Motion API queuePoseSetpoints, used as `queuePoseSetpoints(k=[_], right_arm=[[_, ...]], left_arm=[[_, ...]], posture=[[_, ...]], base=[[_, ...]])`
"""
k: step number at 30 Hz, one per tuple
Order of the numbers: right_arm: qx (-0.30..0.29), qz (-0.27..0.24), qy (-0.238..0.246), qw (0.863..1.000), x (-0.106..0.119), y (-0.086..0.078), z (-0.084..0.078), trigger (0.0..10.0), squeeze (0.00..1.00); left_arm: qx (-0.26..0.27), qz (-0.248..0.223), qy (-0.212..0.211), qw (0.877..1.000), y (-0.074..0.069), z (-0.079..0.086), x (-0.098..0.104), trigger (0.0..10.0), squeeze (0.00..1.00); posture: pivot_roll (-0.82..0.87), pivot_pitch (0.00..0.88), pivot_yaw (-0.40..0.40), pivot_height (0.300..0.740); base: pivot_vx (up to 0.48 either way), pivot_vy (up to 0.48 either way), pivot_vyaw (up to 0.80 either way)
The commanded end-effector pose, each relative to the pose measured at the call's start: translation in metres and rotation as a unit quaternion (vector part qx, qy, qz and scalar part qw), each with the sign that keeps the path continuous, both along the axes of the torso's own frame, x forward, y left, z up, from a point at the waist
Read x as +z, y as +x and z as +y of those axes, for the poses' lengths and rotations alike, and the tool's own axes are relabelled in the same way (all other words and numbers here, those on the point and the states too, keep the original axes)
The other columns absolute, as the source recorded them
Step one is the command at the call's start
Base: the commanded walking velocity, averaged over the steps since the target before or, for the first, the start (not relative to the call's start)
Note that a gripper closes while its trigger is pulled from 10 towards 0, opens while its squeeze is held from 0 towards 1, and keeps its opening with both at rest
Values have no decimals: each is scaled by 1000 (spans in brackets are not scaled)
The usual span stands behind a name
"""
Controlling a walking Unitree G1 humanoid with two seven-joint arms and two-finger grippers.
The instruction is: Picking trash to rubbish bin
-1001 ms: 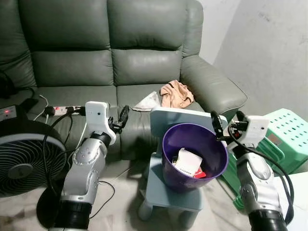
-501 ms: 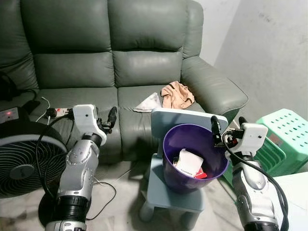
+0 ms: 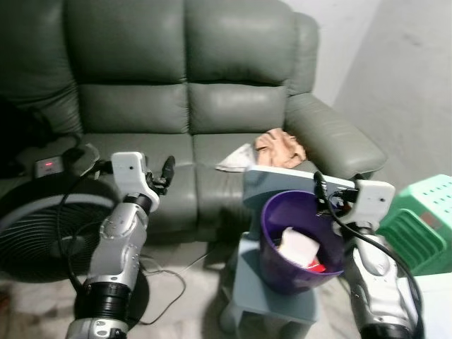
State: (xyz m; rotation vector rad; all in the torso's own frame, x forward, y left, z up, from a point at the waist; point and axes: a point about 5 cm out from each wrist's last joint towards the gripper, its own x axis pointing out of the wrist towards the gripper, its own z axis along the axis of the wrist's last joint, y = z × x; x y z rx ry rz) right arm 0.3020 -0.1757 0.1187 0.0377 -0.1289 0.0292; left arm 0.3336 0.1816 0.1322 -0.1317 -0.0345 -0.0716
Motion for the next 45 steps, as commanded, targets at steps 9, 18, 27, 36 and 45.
queuePoseSetpoints(k=[9, 18, 27, 36, 45], right_arm=[[-18, 21, -11, 1000, -4, -4, -14, 10000, 0], [-15, 25, -18, 999, -5, -4, -13, 10000, 0], [-17, 27, -18, 999, -6, -5, -12, 10000, 0], [-16, 28, -18, 999, -7, -6, -10, 10000, 0], [-13, 30, -20, 999, -8, -5, -9, 10000, 0]], left_arm=[[-25, -6, 2, 1000, 2, -19, 1, 10000, 0], [-34, -14, 7, 999, 2, -22, 1, 10000, 0], [-50, -24, 11, 998, 2, -24, 4, 10000, 0], [-51, -22, -1, 998, 2, -24, 4, 10000, 0], [-49, -19, -4, 999, 3, -25, 4, 10000, 0]], posture=[[-16, 0, -68, 740], [-18, 0, -67, 740], [-23, 0, -61, 740], [-25, 0, -58, 740], [-20, 0, -60, 740]], base=[[0, 0, -765], [0, 0, -763], [0, 0, -760], [0, 0, -759], [-86, 140, -760]])
